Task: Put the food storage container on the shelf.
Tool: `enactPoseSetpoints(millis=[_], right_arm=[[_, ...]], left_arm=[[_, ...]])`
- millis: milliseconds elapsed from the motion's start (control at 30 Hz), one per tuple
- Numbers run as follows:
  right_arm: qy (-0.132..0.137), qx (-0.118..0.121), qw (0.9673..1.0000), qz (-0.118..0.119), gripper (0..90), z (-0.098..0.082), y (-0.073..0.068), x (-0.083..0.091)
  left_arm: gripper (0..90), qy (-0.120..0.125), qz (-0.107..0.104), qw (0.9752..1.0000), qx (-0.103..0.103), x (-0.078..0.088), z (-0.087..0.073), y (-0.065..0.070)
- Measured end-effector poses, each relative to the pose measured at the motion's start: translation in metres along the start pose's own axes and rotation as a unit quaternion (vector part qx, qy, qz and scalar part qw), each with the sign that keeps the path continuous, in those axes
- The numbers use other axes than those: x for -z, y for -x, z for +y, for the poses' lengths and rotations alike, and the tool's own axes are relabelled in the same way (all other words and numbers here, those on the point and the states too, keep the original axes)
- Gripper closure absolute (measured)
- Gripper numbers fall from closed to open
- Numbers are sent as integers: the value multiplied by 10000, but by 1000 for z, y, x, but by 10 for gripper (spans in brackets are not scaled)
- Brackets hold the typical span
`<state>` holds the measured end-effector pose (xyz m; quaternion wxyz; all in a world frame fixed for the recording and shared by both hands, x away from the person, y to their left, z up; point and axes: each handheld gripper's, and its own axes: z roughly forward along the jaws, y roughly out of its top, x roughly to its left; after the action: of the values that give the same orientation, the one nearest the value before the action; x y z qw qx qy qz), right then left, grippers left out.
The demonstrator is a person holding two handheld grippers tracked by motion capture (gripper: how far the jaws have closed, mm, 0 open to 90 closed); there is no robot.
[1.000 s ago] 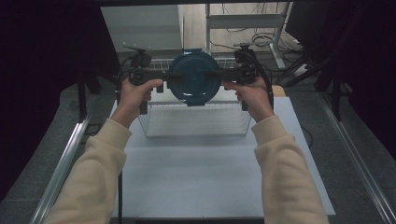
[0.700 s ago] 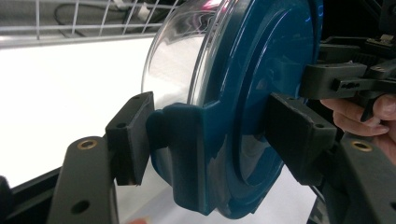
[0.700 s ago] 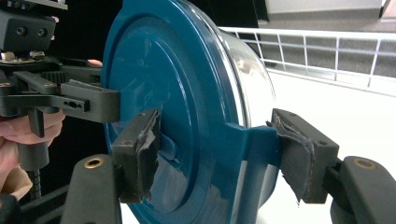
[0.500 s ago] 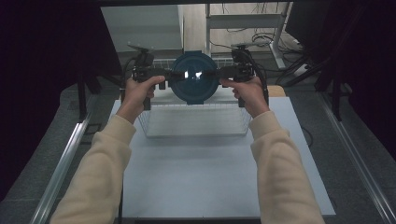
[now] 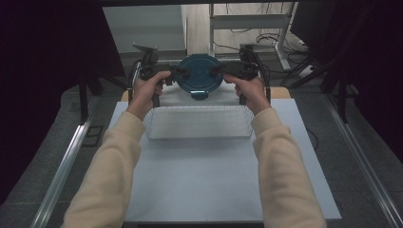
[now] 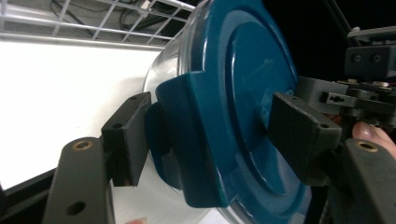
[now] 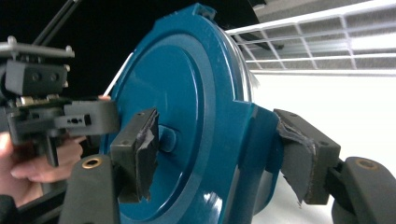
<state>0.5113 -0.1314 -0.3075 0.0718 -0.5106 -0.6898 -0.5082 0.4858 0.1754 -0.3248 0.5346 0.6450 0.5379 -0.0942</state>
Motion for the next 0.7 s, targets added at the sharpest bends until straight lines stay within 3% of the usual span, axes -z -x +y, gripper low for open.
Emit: enactPoseSetpoints(millis=[67, 100, 233, 433, 567, 700], right_arm=[[-2, -65, 10000, 11, 338, 1, 2, -1], [3, -207, 9998, 23, 338, 2, 7, -3], [27, -513, 9987, 6, 337, 3, 13, -8], [141, -448, 9989, -18, 326, 2, 13, -9], [141, -100, 9995, -249, 235, -1, 4, -9], [369, 279, 9973, -578, 176, -5, -9, -3]], left_arm=[[321, -3, -71, 9999, 105, -3, 1, -5], [321, 19, -84, 9998, 197, -6, 2, -8], [322, 128, -123, 9994, 291, -10, 3, -12], [331, 199, -196, 9993, 240, -10, 2, -15], [294, 290, 12, 9996, -8, -9, -1, -7], [209, 445, 234, 9984, -257, 2, -4, 3]])
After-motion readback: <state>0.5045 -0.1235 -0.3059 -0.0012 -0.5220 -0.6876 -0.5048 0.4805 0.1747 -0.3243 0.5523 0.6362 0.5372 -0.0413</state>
